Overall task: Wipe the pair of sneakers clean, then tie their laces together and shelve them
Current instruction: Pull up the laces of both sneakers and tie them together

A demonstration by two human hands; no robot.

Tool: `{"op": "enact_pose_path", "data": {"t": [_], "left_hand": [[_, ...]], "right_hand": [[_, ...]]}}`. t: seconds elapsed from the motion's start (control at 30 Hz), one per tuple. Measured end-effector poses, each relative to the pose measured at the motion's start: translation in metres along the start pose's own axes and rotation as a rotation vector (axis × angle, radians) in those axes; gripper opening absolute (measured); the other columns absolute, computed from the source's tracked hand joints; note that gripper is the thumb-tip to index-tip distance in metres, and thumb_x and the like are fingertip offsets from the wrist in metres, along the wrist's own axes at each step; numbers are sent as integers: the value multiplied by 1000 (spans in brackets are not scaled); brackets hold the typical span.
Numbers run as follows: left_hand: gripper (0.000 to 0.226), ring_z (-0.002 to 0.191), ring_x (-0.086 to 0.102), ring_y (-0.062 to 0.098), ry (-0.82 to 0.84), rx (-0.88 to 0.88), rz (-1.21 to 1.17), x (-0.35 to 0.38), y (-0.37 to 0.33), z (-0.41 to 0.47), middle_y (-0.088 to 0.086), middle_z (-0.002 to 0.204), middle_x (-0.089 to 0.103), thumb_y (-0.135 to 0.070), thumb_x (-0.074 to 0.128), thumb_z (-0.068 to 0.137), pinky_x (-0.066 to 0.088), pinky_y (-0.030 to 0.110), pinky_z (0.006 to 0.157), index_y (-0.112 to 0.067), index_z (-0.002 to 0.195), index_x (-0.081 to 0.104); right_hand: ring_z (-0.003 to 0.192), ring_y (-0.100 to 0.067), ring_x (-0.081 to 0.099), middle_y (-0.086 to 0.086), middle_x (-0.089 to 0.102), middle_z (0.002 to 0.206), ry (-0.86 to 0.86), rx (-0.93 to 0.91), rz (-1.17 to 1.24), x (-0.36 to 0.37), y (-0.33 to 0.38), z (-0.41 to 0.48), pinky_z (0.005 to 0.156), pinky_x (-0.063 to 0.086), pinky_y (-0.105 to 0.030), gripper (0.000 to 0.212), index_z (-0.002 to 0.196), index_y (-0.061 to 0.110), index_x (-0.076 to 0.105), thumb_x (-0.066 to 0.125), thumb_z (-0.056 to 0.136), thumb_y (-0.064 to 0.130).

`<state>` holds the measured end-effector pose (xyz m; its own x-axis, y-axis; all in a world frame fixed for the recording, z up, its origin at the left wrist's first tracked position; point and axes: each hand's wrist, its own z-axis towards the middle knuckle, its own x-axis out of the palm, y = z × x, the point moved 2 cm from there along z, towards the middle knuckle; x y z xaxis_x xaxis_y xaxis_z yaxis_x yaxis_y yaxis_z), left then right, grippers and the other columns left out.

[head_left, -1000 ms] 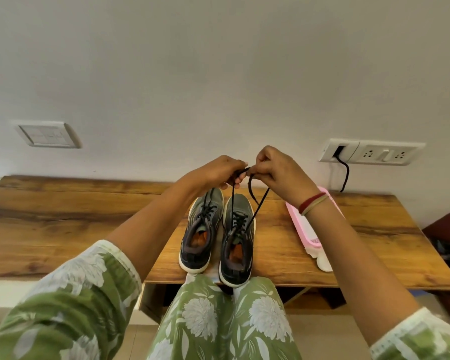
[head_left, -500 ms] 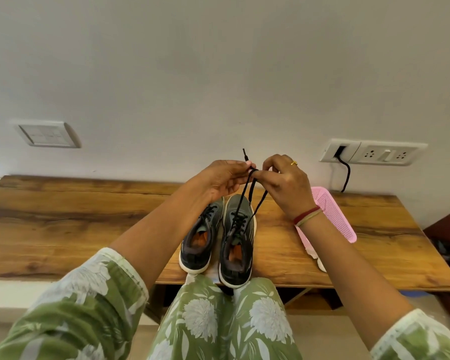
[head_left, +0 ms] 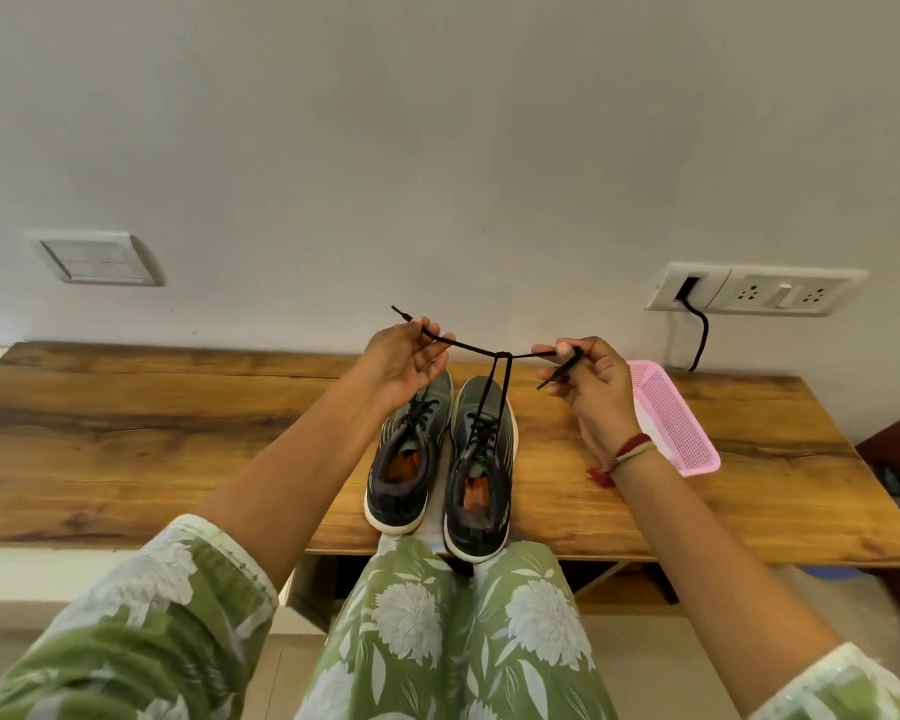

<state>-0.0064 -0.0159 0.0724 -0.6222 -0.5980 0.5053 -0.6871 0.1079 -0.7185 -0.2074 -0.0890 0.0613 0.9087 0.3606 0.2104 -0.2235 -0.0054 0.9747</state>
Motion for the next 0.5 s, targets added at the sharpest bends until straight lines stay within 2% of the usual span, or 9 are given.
{"op": "enact_pose_path", "data": {"t": [0.07, 0.13, 0.2, 0.27, 0.37, 0.43, 0.5], "left_hand": [[31, 67, 59, 10, -58, 9, -38, -12, 4, 4, -5, 60, 54, -18, 34, 104, 46, 21, 60, -17, 78, 51], [29, 56, 50, 6, -114, 8, -47, -32, 10, 12, -7, 57, 48, -19, 34, 104, 40, 16, 46, -18, 79, 48], [30, 47, 38, 3, -184, 12, -57, -55, 16, 19, -8, 56, 41, -18, 30, 104, 29, 14, 35, -19, 78, 44], [31, 43, 27, 4, -293, 34, -17, -80, 22, 24, -7, 59, 36, -14, 26, 103, 22, 15, 31, -18, 78, 41], [21, 52, 29, 7, -442, 115, 245, -116, 30, 30, -2, 71, 40, -19, 28, 104, 25, 18, 38, -16, 90, 44], [19, 62, 38, 11, -470, 223, 566, -133, 34, 32, 4, 84, 48, -24, 30, 104, 32, 24, 50, -15, 99, 46], [22, 71, 46, 15, -423, 375, 917, -138, 38, 30, 6, 90, 52, -28, 33, 103, 37, 28, 61, -13, 109, 48]], "right_hand": [[61, -11, 64, -4, 71, 77, -128, 79, 159, -6, -10, -1, 54, 52, -20, 13, 88, 13, 56, 49, 95, 4], [59, -11, 62, -4, 67, 70, -268, 135, 275, -17, -18, 1, 55, 52, -20, 16, 86, 12, 55, 47, 95, 2], [54, -9, 58, -1, 63, 61, -395, 192, 384, -30, -27, 4, 53, 51, -18, 21, 81, 10, 54, 44, 95, -1], [48, -7, 55, -1, 58, 59, -510, 240, 460, -44, -37, 4, 49, 49, -17, 25, 78, 10, 53, 42, 95, -4], [46, -5, 52, -2, 53, 65, -633, 293, 512, -66, -52, 3, 47, 47, -16, 27, 76, 10, 52, 39, 93, -6], [46, -4, 50, -2, 51, 69, -674, 333, 507, -80, -63, 4, 45, 45, -15, 21, 81, 11, 52, 41, 94, -2], [49, -4, 49, 1, 51, 68, -662, 385, 425, -90, -72, 6, 46, 46, -17, 13, 89, 13, 55, 46, 95, 6]]}}
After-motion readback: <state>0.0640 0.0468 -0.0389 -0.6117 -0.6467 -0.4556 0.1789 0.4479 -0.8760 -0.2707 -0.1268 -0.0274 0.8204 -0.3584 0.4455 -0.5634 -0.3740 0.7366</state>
